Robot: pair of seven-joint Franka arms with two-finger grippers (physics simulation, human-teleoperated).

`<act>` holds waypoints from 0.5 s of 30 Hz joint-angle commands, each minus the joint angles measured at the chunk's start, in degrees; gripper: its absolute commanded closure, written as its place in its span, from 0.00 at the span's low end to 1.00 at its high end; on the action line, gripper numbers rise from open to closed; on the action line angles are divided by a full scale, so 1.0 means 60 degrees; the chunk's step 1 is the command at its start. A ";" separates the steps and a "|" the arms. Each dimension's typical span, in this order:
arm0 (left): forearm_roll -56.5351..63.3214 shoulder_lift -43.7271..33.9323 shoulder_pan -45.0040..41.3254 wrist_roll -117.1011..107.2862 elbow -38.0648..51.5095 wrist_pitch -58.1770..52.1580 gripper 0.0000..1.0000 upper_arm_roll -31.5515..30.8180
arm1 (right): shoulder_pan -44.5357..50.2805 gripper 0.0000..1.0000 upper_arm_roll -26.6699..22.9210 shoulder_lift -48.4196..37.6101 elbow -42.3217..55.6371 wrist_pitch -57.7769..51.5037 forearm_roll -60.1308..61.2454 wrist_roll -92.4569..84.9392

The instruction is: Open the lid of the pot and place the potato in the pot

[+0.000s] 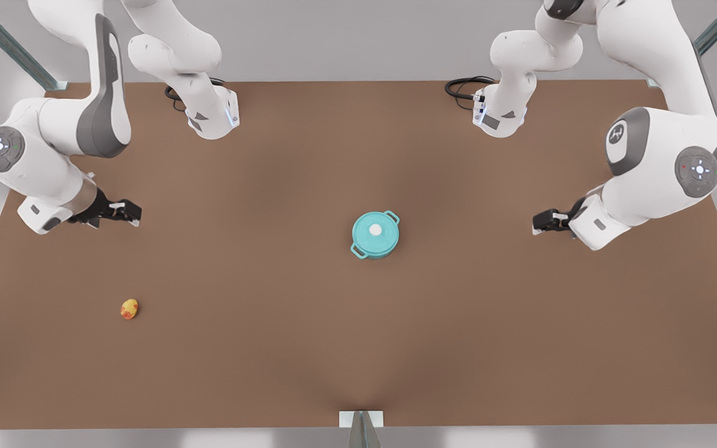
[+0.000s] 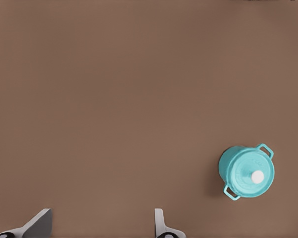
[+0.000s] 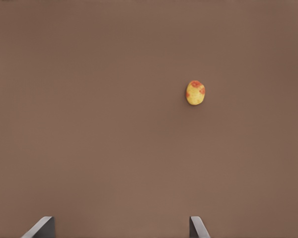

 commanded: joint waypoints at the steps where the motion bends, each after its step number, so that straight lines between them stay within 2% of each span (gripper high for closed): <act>1: 0.0010 0.0002 -0.0016 -0.0259 0.0023 -0.0007 0.00 -0.0023 | -0.0317 0.00 0.0058 -0.0008 0.0003 0.0617 -0.0012 -0.0518; 4: -0.0005 0.0031 -0.0309 -0.0742 -0.0035 -0.0095 0.00 -0.0198 | -0.0376 0.00 0.0043 0.0066 0.0003 0.0573 0.0003 -0.0358; 7: 0.0654 0.0542 -0.2534 -0.2924 0.0271 0.0270 0.00 -0.0609 | -0.0537 0.00 -0.0045 0.0359 -0.0114 0.0617 0.0106 0.0389; 9: 0.1269 0.1832 -0.4028 -0.4110 0.1414 0.0740 0.00 -0.0638 | -0.0537 0.00 -0.0045 0.0696 -0.0187 0.0909 0.0106 0.0463; 13: 0.1811 0.2989 -0.6358 -0.8650 0.1547 0.1795 0.00 -0.0623 | -0.0742 0.00 -0.0016 0.0725 -0.2150 0.3210 0.0018 0.0434; 15: 0.1856 0.3444 -0.6725 -1.0468 0.1517 0.2146 0.00 -0.0623 | -0.0903 0.00 -0.0030 0.1091 -0.2560 0.4000 0.0120 0.0990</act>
